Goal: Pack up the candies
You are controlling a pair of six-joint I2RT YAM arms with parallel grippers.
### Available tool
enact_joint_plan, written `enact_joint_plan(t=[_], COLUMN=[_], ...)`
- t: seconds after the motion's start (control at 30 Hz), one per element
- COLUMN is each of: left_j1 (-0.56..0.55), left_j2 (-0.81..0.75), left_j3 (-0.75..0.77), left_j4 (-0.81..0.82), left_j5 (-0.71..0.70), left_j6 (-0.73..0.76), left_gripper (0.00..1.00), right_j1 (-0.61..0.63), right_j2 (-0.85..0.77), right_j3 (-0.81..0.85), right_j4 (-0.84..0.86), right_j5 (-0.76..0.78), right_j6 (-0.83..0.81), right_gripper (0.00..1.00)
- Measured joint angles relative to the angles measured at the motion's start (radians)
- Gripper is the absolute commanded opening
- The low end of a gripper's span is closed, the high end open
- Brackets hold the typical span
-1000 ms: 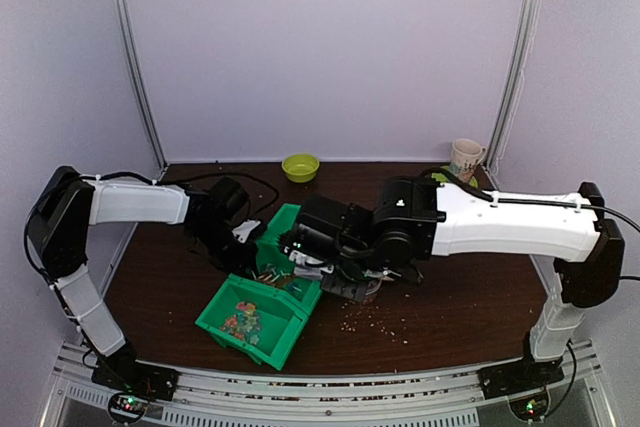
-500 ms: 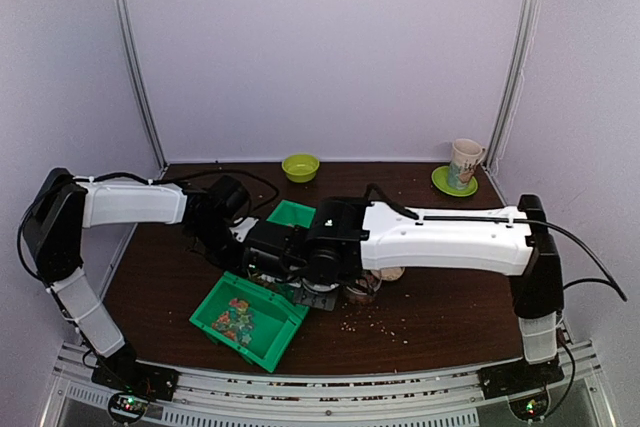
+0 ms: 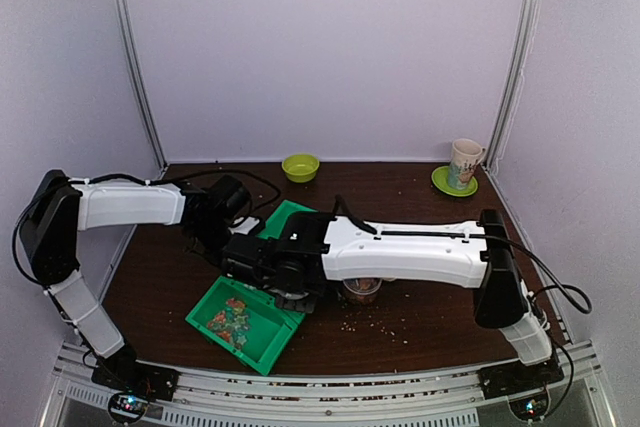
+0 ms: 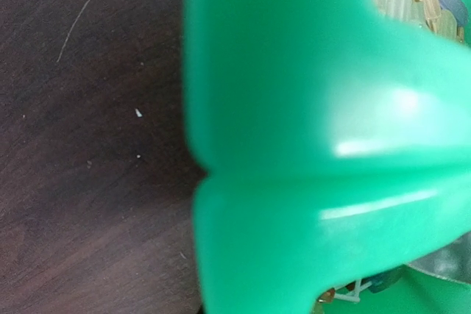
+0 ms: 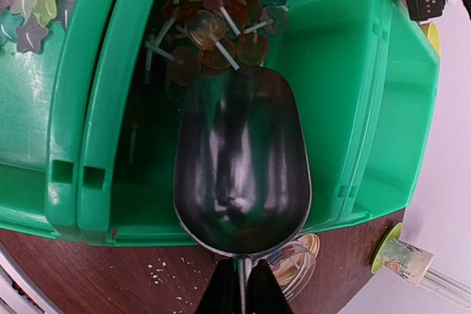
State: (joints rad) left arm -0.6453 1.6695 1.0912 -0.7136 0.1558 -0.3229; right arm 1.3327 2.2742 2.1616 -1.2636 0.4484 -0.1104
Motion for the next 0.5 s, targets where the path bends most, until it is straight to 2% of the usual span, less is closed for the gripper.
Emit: enact_joint_plan(t=[0.2,0.5], left_j1=[0.0,0.001], left_j2=[-0.004,-0.004], left_j3=[0.0,-0.001], left_j4=[-0.003,-0.008], left_j5=[-0.014,-0.023], left_j6=[0.0,0.0], left_gripper=[0.0,0.0], right_j1=[-0.026,-0.05], right_j2=[-0.005,-0.085], right_j3=[-0.025,-0.248], right_j4=[0.109,0.391], right_j5=[-0.093,-0.155], right_j6=[0.008,0.104], right_gripper=[0.0,0.0])
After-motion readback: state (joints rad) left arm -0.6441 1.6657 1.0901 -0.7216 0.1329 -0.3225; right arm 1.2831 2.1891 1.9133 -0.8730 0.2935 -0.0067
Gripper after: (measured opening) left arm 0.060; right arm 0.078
